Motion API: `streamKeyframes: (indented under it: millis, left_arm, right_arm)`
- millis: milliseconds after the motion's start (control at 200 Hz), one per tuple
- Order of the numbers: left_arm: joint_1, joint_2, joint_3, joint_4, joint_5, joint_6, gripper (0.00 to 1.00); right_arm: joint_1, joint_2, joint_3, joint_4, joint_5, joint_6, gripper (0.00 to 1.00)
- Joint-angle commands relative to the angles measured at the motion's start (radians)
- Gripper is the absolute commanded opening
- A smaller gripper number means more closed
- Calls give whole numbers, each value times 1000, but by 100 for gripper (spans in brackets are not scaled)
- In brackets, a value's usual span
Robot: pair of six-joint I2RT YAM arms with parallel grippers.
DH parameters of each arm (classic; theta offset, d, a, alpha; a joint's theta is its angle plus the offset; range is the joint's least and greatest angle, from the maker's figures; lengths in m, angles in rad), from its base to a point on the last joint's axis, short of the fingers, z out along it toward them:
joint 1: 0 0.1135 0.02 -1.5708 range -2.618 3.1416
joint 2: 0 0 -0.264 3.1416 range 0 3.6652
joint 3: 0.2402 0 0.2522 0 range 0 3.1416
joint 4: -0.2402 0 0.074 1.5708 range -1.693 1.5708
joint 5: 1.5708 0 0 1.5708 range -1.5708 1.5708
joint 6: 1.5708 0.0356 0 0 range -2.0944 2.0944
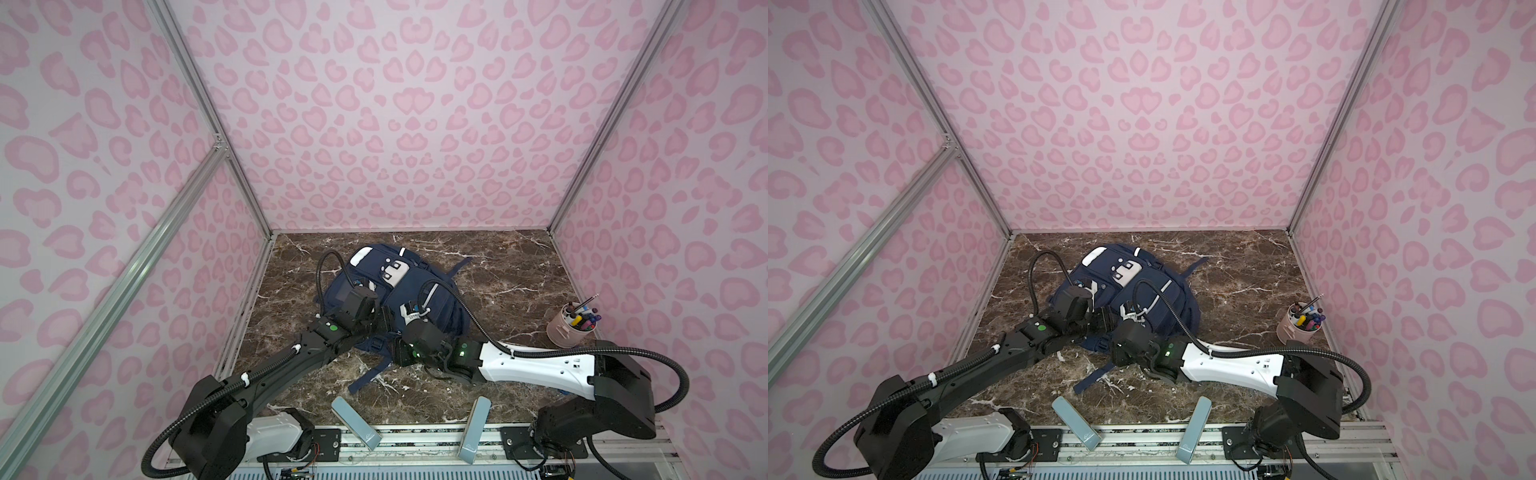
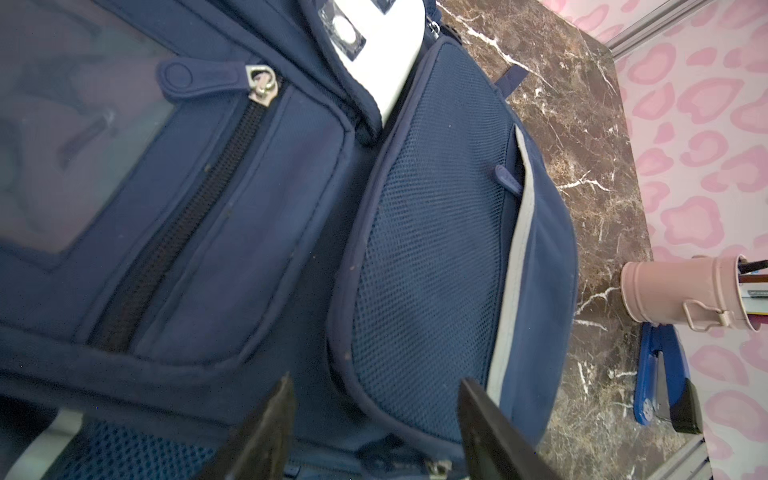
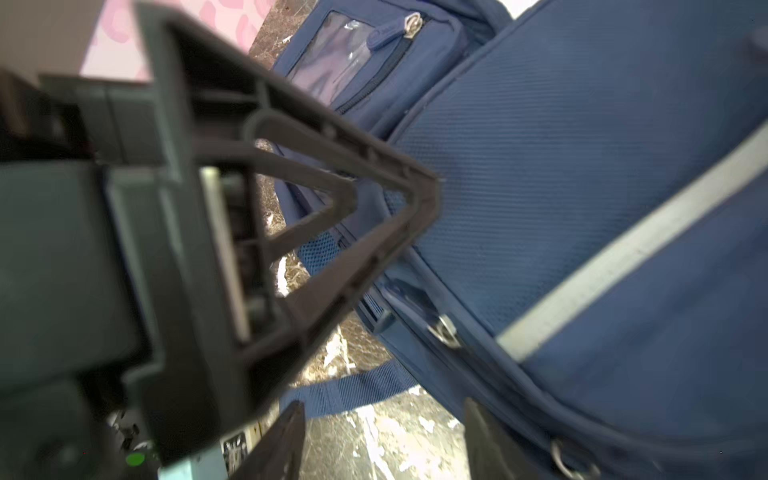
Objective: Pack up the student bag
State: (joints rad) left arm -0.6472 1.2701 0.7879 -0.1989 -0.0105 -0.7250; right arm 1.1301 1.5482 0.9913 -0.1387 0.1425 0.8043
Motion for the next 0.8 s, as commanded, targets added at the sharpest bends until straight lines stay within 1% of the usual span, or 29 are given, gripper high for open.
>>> streamKeyframes:
  millis: [0,65,85,100,185,280,340,415,485,585,725,795]
  left_arm:
    - [1,34,18,70,3,1,51]
    - [2,51,23,79,19,-2,39]
    - [2,53,25,81,21,-2,38]
    - [1,55,26,81,22,-2,33]
    - [1,59,25,78,9,-3,20]
    - [1,66,18,85,14,-6,4]
    - [1,73,15,94,33,-9,3]
    - [2,80,5,111,58,-19,3]
    - [1,81,-19,157,111,-48,3]
    - [0,73,-42,213,178,-91,3]
    - [-2,50,-37,205,192,-94,3]
    - [-3,45,-50,232,217,-109,3]
  right_arm:
    - [-10,60,45,-8,46,7,56]
    - [-20,88,63,-32,55,13,55]
    - [-23,91,62,-35,59,18,55]
    - [-24,92,60,-34,65,23,55]
    - [-30,95,58,-38,88,43,57]
    - [-36,108,83,-107,135,67,58]
    - [-48,116,94,-151,151,67,59]
    - [-58,102,67,-144,157,74,59]
    - [-66,95,65,-160,181,78,60]
    - [-91,101,73,-158,179,69,62]
    - [-104,135,121,-145,155,53,66]
    - [-104,164,157,-153,149,50,69]
